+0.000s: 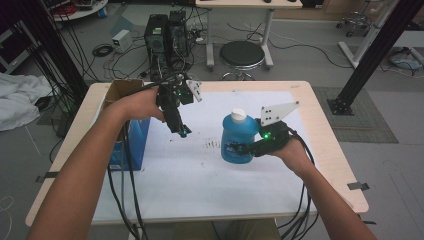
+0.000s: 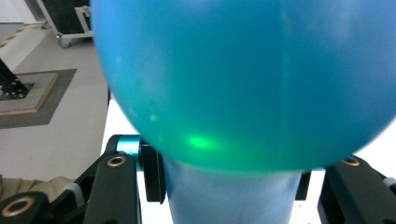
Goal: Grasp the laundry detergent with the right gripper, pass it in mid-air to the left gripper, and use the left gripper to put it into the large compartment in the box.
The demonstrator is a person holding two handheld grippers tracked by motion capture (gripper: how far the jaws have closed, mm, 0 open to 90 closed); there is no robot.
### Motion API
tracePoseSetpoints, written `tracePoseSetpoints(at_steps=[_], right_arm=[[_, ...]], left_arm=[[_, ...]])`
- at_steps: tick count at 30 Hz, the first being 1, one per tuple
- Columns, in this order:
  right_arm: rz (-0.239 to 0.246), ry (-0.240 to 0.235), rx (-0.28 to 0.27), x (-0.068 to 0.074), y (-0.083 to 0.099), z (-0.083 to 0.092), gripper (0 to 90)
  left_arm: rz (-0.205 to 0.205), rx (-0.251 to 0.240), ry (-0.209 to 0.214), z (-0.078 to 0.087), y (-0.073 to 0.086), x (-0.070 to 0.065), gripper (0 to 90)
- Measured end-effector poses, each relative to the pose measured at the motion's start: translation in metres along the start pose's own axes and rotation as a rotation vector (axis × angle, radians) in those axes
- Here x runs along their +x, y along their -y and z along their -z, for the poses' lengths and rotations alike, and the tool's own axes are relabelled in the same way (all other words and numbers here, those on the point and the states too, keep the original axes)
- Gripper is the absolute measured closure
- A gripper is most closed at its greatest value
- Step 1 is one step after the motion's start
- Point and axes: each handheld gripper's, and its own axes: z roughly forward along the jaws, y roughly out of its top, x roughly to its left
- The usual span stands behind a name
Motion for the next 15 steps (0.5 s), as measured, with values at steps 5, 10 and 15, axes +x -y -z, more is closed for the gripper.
tracePoseSetpoints(at_steps=[5, 10, 15], right_arm=[[-0.001, -0.019, -0.001, -0.007, 0.001, -0.004, 44.9], [0.003, -0.05, 0.016, -0.018, -0.001, -0.012, 45.0], [0.029, -0.075, 0.055, -0.026, -0.008, -0.022, 45.0]], left_arm=[[0.018, -0.008, 0.006, 0.003, -0.003, -0.002, 1.7], [0.018, 0.013, 0.021, 0.004, -0.008, -0.006, 1.7], [0.01, 0.037, 0.03, 0.003, -0.011, -0.009, 1.7]])
